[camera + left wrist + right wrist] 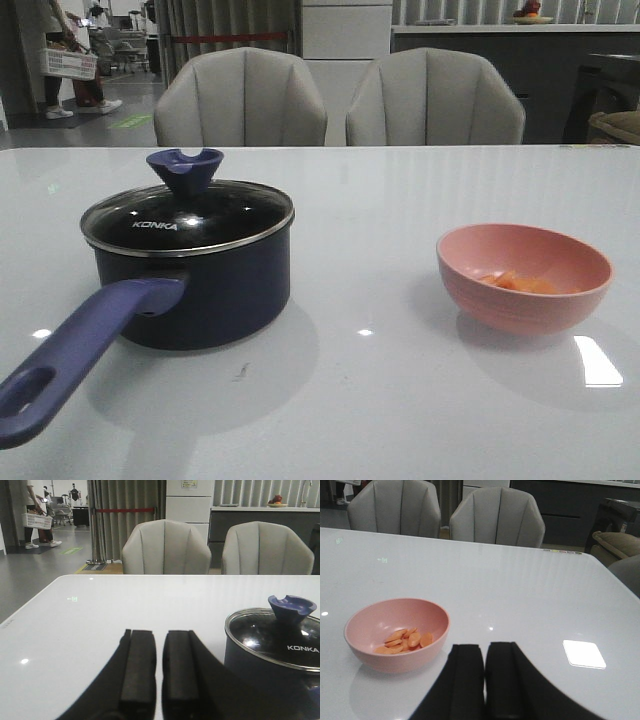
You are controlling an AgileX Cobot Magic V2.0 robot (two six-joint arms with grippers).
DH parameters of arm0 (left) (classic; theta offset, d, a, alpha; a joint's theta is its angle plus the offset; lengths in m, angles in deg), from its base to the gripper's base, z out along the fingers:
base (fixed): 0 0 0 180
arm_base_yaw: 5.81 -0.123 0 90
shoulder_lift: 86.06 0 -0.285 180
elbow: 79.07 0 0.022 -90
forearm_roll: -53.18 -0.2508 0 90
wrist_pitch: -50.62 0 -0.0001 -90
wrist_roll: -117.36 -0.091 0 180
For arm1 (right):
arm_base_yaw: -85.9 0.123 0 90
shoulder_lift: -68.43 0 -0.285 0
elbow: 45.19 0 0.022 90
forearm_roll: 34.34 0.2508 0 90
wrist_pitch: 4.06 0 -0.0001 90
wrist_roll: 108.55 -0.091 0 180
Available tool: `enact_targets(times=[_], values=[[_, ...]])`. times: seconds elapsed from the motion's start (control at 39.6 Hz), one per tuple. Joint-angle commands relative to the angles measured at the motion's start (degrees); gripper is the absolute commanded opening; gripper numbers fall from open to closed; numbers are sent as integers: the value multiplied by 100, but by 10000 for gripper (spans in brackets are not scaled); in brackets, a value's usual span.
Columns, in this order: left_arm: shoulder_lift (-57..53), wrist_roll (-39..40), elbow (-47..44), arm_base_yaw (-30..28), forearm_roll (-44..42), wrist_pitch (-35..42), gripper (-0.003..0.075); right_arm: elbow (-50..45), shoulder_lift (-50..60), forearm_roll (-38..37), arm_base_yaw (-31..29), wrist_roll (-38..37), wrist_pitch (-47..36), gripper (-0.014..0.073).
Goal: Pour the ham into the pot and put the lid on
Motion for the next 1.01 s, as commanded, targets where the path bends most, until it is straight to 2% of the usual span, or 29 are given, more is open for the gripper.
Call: enact_targets(times=[0.0,0.81,0.86,0.98], values=[[-105,4,-121,50,25,461,133,32,111,-73,-27,2,-451,181],[-105,4,-121,50,25,484,133,32,111,-73,-27,2,-451,181],[-105,4,-121,50,-77,698,133,32,111,-73,-27,2,-451,181],[-105,4,-110,50,-100,1910,133,32,111,-73,-27,2,-451,181]])
